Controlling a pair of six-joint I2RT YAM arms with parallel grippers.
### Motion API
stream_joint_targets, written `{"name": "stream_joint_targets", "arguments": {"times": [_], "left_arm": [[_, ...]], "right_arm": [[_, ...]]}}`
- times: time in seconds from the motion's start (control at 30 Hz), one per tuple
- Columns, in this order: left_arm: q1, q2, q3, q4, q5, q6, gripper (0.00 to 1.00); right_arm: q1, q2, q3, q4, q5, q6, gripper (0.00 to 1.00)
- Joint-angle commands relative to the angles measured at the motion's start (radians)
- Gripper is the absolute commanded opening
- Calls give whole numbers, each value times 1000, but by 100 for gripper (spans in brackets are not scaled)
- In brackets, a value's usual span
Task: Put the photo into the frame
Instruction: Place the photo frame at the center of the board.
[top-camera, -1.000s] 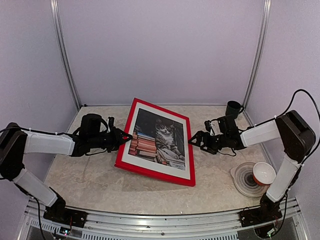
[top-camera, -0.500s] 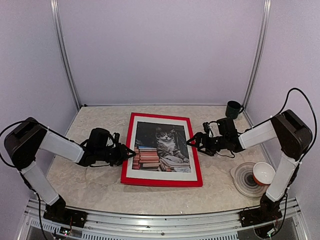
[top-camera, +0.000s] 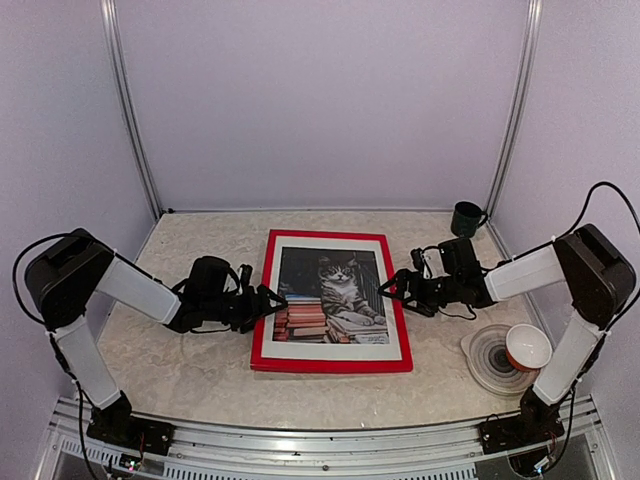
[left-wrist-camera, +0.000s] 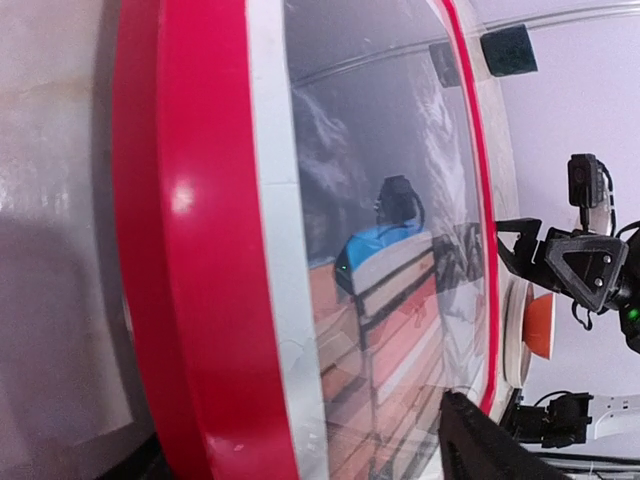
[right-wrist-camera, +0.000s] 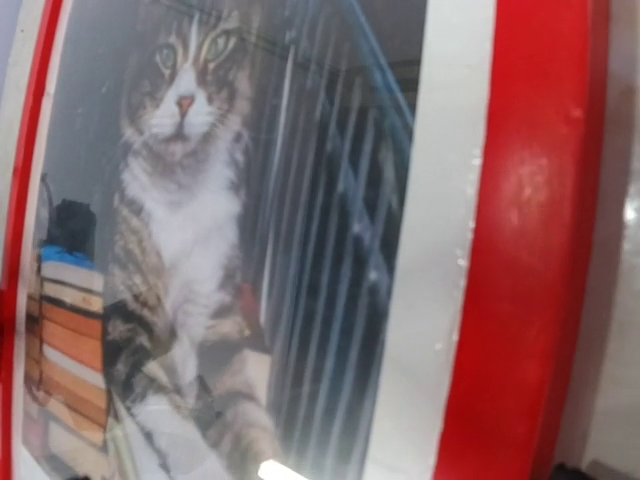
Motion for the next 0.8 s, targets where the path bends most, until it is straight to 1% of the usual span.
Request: {"name": "stream_joint_targets", "arguments": {"times": [0.0, 0.03, 0.07, 0.1, 0.27, 0.4, 0.47, 0.6, 0.7, 0.77], "left_arm": [[-11, -13, 45, -106, -63, 52, 83], [-13, -23, 53, -139, -88, 60, 90], [-13, -41, 61, -169, -112, 65, 98], [-12, -55, 67, -204, -138, 70, 99], [-32, -123, 104, -372, -273, 95, 99], [-48, -178, 132, -476, -372, 118, 99], [-48, -211, 144, -524, -446, 138, 99], [-51, -325, 165, -600, -566, 220, 99], [-54, -463, 183, -649, -696, 304, 99], [-45, -559, 185, -674, -765, 347, 99]], "right_arm": [[9, -82, -4, -98, 70, -33, 99], [9, -99, 0, -126, 96, -42, 99], [8, -115, 6, -158, 118, -50, 99], [8, -132, 17, -188, 142, -60, 99], [4, -207, 71, -332, 261, -115, 99], [0, -265, 114, -429, 345, -164, 99], [-1, -307, 123, -461, 382, -209, 99], [-4, -427, 141, -490, 414, -340, 99], [-4, -554, 128, -489, 463, -455, 99], [-4, -634, 117, -489, 502, -499, 99]]}}
